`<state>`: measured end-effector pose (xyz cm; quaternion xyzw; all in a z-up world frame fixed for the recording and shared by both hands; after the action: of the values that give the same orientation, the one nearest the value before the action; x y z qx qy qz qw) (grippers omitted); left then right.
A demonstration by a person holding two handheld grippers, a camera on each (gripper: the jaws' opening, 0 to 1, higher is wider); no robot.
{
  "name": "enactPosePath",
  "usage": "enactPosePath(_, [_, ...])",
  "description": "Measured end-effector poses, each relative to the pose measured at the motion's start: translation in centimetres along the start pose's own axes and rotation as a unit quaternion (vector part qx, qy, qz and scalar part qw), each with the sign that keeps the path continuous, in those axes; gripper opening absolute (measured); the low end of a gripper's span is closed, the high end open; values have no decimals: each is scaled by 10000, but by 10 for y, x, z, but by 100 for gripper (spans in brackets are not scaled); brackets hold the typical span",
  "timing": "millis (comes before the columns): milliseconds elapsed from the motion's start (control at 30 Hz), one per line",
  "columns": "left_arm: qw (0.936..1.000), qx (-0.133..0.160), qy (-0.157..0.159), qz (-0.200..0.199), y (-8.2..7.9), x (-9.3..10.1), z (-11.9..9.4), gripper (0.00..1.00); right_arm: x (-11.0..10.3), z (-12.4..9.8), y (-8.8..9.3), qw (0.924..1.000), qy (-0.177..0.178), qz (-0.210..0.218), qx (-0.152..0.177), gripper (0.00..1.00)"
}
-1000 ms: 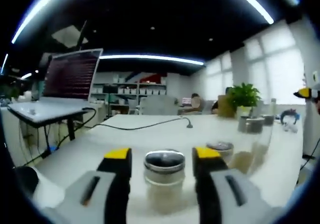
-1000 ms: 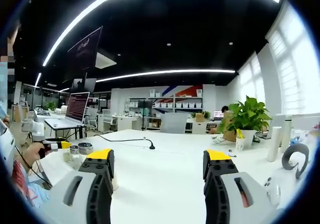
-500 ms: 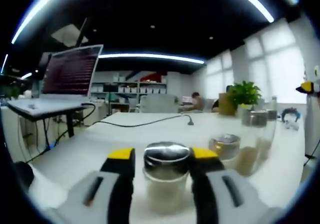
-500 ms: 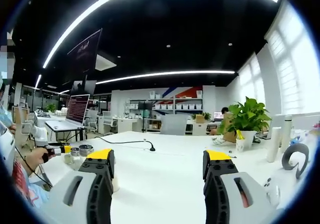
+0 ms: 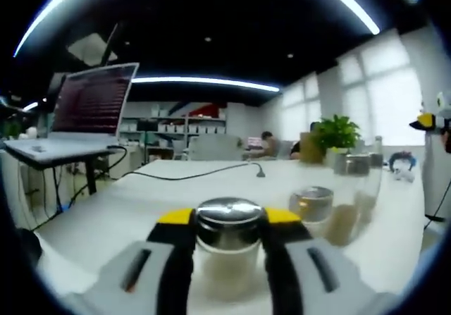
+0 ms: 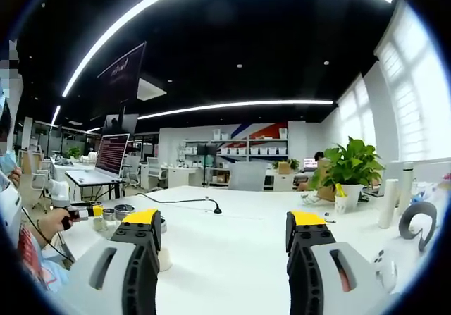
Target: Rotate the seasoning bottle until the label or dispensing opening points toward the visible target arrow and the bottle remains upright within the marked orientation range
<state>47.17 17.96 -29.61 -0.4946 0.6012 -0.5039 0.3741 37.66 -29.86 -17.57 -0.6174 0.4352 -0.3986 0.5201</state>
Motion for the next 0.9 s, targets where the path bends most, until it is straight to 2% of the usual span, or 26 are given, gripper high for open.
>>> enactPosePath(133, [9999, -10, 159, 29, 0, 0, 0, 38, 5, -1, 1, 9998, 122, 142, -52, 81])
enactPosePath(300, [9991, 15, 309, 277, 1, 2, 0, 38, 7, -4, 1, 9998, 152, 153, -45, 81])
enactPosePath(767, [9967, -23, 702, 401, -1, -3, 5, 38, 7, -3, 0, 9997, 182, 120, -65, 80])
enactPosePath(900, [9937, -107, 1011, 475, -2, -6, 7, 38, 7, -4, -1, 9997, 183, 140, -49, 80])
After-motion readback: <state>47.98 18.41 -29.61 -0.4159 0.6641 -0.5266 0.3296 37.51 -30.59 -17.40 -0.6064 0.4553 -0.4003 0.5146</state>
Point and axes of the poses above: the point that each gripper's makers call its tool centre point, and the gripper's own axes: z roughly forward along the fingers, x roughly to its right, y roughly out of its underside, the point moved 7 cm from there along -z, roughly backward along the fingers, and after that the axes turned 14 degrees about -x, right-handed, at the moved point
